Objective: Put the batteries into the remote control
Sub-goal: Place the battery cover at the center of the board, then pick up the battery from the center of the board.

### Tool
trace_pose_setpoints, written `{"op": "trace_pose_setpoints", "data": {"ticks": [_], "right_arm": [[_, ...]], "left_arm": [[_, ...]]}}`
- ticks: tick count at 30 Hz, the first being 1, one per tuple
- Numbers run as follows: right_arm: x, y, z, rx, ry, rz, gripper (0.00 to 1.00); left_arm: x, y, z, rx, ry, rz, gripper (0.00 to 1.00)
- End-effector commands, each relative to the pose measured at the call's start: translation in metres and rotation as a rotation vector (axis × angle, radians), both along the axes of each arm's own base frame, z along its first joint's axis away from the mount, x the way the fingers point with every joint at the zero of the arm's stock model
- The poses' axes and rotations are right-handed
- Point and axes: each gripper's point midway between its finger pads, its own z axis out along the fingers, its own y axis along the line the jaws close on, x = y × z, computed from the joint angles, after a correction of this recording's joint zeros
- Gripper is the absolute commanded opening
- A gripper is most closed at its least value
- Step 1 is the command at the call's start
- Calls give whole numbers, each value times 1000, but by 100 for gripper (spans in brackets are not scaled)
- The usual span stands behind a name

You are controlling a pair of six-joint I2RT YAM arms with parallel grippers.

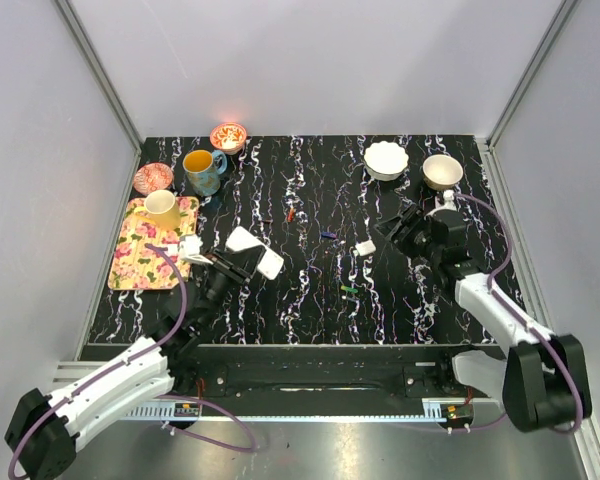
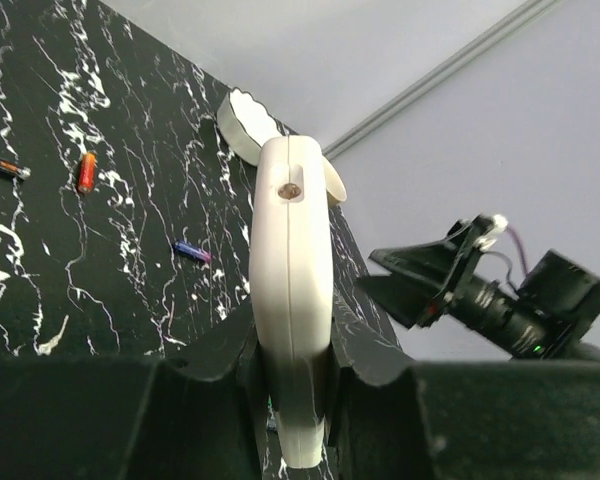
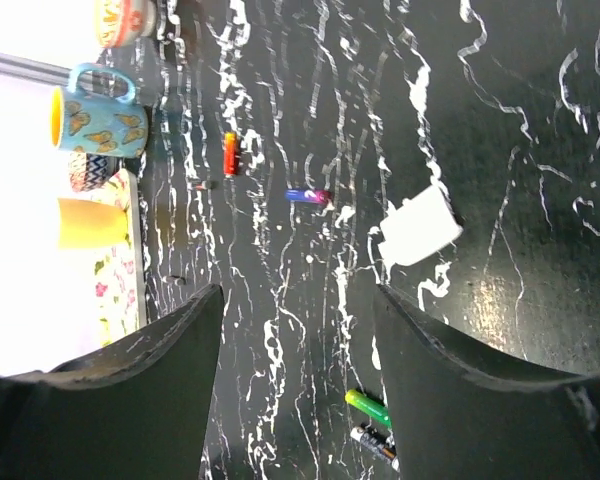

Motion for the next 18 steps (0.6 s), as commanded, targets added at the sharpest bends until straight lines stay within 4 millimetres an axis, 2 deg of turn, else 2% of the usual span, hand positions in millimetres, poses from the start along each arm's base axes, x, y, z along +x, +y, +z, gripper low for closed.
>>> {"op": "trace_pose_setpoints", "data": {"ticks": [1, 2, 3, 4, 5, 7, 8, 10, 11, 14, 15, 17, 18], "right_arm": [[-28, 1, 21, -180, -9, 129, 66], [-31, 3, 24, -228, -30, 156, 66], [-33, 6, 36, -253, -59, 174, 66], [-46, 16, 31, -289, -35, 225, 65], [-46, 14, 31, -356, -44, 222, 65], [-59, 24, 27, -429, -19, 273, 64], [-58, 21, 23, -469, -10, 257, 63], [-66, 25, 15, -506, 14, 292, 60], [-68, 29, 11, -534, 12, 297, 59], [-75, 36, -5, -594, 37, 320, 60], [-75, 38, -16, -624, 66, 333, 59], [-76, 44, -24, -657, 87, 348, 60], [-79, 53, -32, -678, 107, 385, 60]], "left_arm": [[-3, -14, 28, -69, -32, -104, 0], [-8, -27, 25, -71, -5, -189, 0], [-2, -25, 23, -73, 12, -200, 0], [-3, -32, 32, -80, 15, -253, 0], [-11, -47, 20, -67, 80, -373, 0], [-10, -51, 26, -78, 98, -465, 0], [-23, -63, 27, -84, 94, -598, 0], [-32, -67, 32, -139, 116, -698, 0], [-45, -72, 36, -158, 117, -791, 0], [-64, -74, 38, -178, 118, -898, 0], [-68, -73, 38, -179, 117, -913, 0], [-77, -71, 34, -175, 127, -932, 0], [-78, -70, 33, -174, 125, -928, 0]]}}
